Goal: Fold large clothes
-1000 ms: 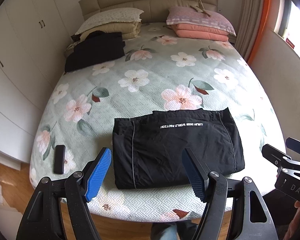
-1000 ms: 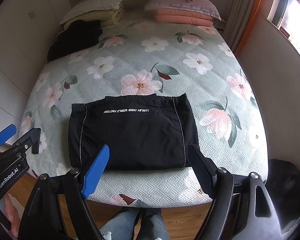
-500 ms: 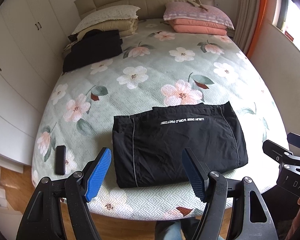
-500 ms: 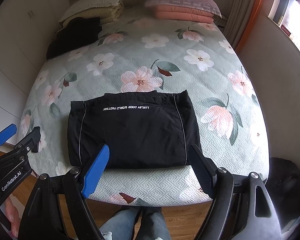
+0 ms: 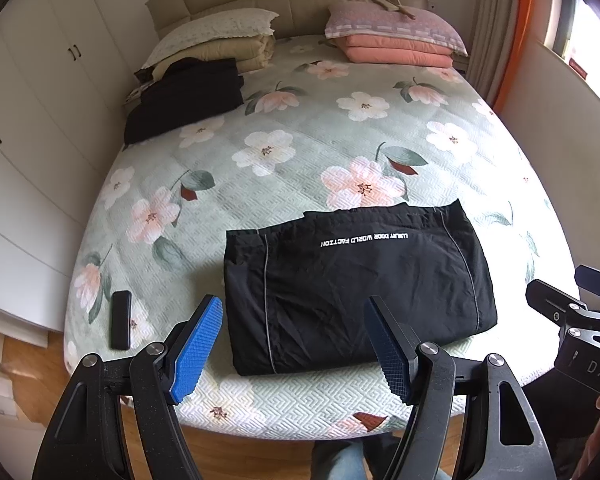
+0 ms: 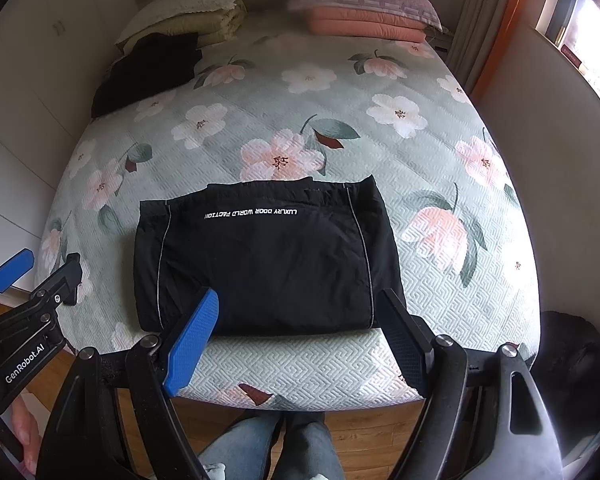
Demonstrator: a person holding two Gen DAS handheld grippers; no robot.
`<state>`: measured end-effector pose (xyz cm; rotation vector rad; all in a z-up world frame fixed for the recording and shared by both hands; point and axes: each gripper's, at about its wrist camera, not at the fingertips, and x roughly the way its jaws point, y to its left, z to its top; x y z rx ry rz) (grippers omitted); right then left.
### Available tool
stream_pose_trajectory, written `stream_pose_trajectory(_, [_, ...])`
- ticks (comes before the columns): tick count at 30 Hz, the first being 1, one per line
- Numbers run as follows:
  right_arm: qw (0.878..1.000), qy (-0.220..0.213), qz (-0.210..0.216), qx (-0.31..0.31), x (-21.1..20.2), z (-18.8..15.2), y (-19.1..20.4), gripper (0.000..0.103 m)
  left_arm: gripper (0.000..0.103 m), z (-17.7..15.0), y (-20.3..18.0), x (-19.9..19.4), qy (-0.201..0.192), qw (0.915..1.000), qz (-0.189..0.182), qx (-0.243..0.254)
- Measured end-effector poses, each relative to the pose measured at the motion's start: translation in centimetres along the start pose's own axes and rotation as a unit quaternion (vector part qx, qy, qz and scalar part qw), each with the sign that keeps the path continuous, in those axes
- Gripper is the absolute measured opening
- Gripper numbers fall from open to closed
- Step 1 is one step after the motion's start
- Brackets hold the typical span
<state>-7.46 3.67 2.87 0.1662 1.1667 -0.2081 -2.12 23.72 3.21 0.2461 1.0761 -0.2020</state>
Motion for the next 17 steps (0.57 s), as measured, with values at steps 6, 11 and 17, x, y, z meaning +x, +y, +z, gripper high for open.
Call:
stream_pose_trajectory(6, [1.0,0.0,0.0,0.0,0.01,0.03,-0.11,0.083,0.075,-0.02,0.27,0.18,0.001,1.0,0.002,-0.002])
stream_pose_trajectory(11, [1.0,0.0,0.001,-0.003,0.02,0.04,-0.28,0.083,0.075,-0.16,0.11,-0.03,-0.007,1.0,0.006,0.0])
stream_pose_trajectory(17, [1.0,0.001,-0.001,0.002,0.05,-0.24,0.29,0.083,0.075,-0.33,0.45,-0.68,-0.03,0.9994,0.016,-0.003])
